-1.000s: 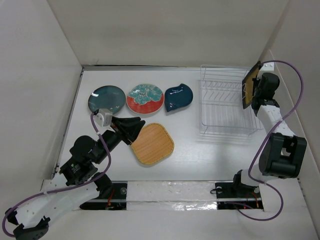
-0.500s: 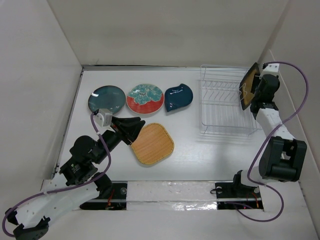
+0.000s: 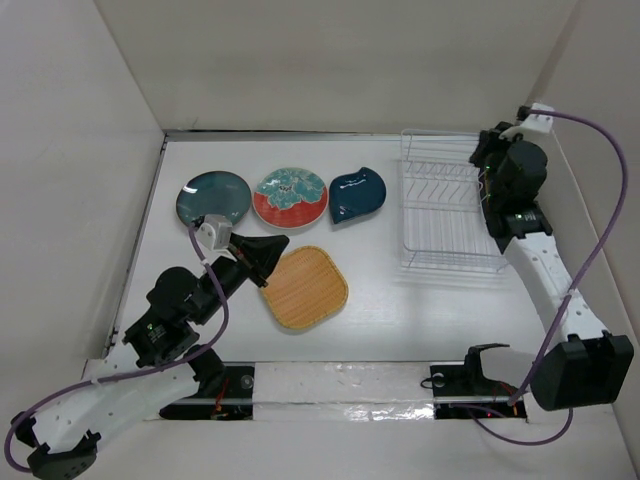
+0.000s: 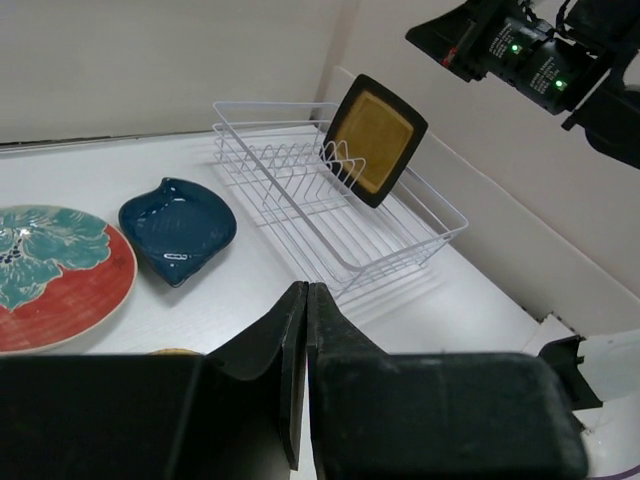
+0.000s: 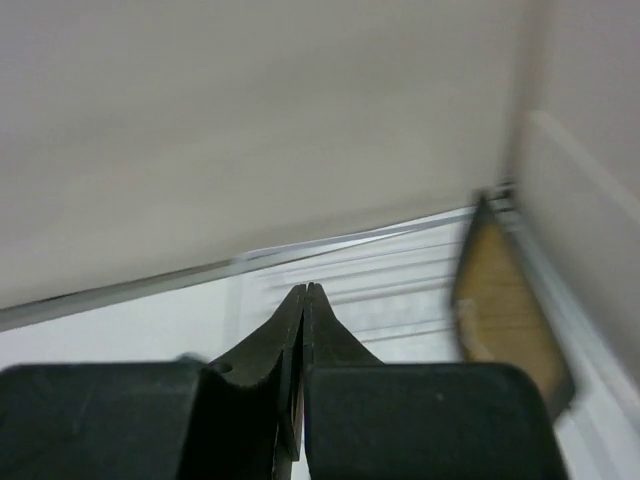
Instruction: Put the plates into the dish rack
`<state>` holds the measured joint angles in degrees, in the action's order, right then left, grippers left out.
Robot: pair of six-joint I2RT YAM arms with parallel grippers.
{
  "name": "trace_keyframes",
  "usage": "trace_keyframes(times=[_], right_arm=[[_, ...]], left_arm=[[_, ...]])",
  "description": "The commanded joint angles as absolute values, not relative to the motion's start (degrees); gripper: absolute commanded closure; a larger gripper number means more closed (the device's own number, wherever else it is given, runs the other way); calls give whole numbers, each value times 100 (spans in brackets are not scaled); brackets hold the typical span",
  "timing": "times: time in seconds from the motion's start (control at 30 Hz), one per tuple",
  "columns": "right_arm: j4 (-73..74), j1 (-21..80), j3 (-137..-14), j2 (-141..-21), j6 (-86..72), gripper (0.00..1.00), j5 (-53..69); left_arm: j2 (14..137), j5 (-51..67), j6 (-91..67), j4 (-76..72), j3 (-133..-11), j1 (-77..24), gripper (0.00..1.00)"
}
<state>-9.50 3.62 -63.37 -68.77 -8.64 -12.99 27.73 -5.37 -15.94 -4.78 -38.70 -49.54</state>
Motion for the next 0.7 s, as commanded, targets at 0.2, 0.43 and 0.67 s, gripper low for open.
trace_keyframes(times=[0.2,0.43,0.67], right_arm=[[-1502,3039,-5950,-7715,-2574,100,-1037],[-1924,4481,-6232,-9280,-3735,96,-1599],[-2197,4755,-5451,-9528,-3938,64,-1513]], left_arm=[[2988,-1115,-1415,-580,-3999,-4992,100],[2760,-1318,-1494,-712,-3885,-4737,100],[2935,-1213,-1468,-606,-3946,-4737,99]])
